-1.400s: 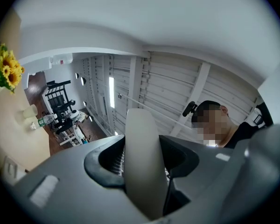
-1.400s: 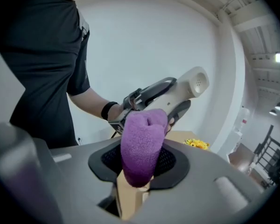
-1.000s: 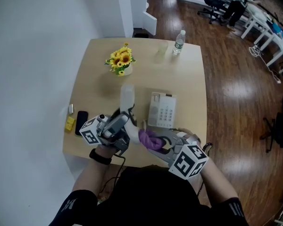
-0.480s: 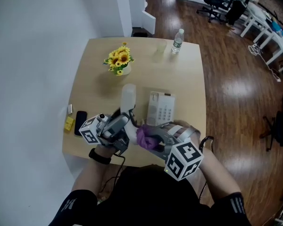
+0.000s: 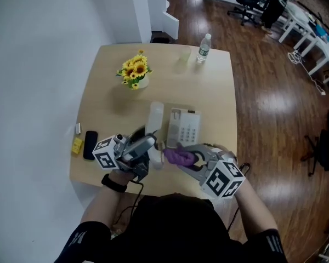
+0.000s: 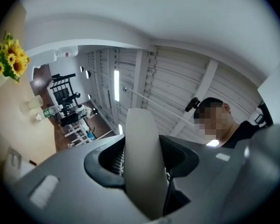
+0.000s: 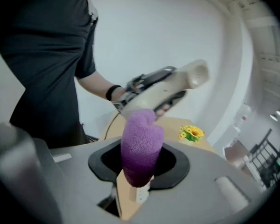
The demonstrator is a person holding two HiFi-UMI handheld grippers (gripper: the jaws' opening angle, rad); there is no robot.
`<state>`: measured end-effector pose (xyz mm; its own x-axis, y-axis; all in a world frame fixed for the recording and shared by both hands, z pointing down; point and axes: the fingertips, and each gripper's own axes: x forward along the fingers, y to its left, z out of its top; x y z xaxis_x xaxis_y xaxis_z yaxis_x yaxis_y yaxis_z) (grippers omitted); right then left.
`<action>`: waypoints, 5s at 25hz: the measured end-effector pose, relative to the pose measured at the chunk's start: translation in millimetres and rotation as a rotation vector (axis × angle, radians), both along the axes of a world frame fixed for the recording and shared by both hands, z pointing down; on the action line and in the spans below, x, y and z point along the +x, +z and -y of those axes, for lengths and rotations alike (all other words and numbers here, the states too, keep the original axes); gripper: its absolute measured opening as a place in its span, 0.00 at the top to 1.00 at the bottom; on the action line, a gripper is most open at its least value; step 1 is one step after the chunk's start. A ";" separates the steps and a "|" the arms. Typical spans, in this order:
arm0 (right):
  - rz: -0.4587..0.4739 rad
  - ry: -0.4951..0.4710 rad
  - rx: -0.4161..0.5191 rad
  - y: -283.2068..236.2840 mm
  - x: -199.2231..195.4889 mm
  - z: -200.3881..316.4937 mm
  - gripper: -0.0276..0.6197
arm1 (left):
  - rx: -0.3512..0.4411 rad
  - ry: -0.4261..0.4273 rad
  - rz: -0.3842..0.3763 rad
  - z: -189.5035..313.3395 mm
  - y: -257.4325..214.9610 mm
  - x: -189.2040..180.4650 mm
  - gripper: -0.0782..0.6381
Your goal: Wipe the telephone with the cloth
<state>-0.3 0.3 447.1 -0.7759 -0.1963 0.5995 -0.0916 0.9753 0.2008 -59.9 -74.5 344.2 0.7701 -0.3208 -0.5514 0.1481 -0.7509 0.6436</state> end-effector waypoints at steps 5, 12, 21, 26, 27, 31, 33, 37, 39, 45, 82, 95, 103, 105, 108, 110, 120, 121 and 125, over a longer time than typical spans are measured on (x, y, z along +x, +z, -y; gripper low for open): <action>0.090 0.333 -0.095 52.8 46.1 104.3 0.76 | -0.159 -0.057 0.318 12.8 69.8 18.9 0.59; 0.012 0.489 -0.133 138.7 42.8 205.4 0.76 | -0.300 -0.156 0.745 19.5 174.4 16.9 0.59; -0.286 0.364 -0.078 239.4 -0.3 234.9 0.75 | -0.376 -0.169 0.859 -2.3 216.0 -7.8 0.59; -0.431 0.228 -0.055 262.8 -18.1 196.9 0.75 | -0.402 -0.185 0.865 -5.7 222.7 -26.2 0.59; -0.441 0.216 -0.043 266.2 -18.0 190.2 0.75 | -0.405 -0.188 0.867 -5.6 223.2 -28.7 0.59; -0.427 0.203 -0.043 280.2 -15.3 153.9 0.75 | -0.400 -0.192 0.863 -3.7 223.1 -32.0 0.59; -0.431 0.170 -0.037 287.5 -18.0 129.2 0.75 | -0.396 -0.192 0.862 -1.7 223.5 -31.9 0.59; -0.462 0.084 -0.031 304.7 -25.9 80.5 0.75 | -0.393 -0.189 0.861 0.1 224.7 -29.5 0.59; -0.478 0.038 -0.035 312.3 -29.4 61.0 0.75 | -0.388 -0.190 0.865 1.2 223.7 -28.3 0.59; -0.412 0.133 -0.164 314.4 -33.8 48.1 0.75 | -0.387 -0.186 0.875 -2.3 223.8 -24.1 0.59; 0.531 0.792 -0.657 145.6 166.0 14.8 0.75 | -0.494 -0.468 1.475 119.3 366.6 69.1 0.59; 0.554 0.782 -0.640 131.5 159.8 19.6 0.75 | -0.516 -0.426 1.394 115.3 364.7 72.8 0.50; 0.559 0.760 -0.575 113.1 151.5 29.4 0.75 | -0.200 -0.318 1.298 81.3 288.3 76.6 0.52; 0.563 0.750 -0.555 104.2 146.4 33.6 0.75 | -0.074 -0.246 1.280 60.1 267.3 80.9 0.52; 0.568 0.730 -0.525 89.4 134.6 35.0 0.75 | 0.023 -0.172 1.241 27.1 241.2 78.3 0.52; 0.564 0.718 -0.501 83.1 124.1 33.5 0.75 | 0.005 -0.148 1.179 10.4 225.7 71.3 0.52; 0.527 0.707 -0.415 71.3 92.1 -9.0 0.75 | 0.095 -0.056 1.146 -62.0 198.0 46.9 0.52; 0.523 0.703 -0.415 70.2 93.2 -14.4 0.75 | 0.099 -0.055 1.149 -67.6 196.9 46.2 0.52; 0.512 0.682 -0.417 67.4 100.0 -34.5 0.75 | 0.045 -0.073 1.135 -86.6 193.8 45.4 0.51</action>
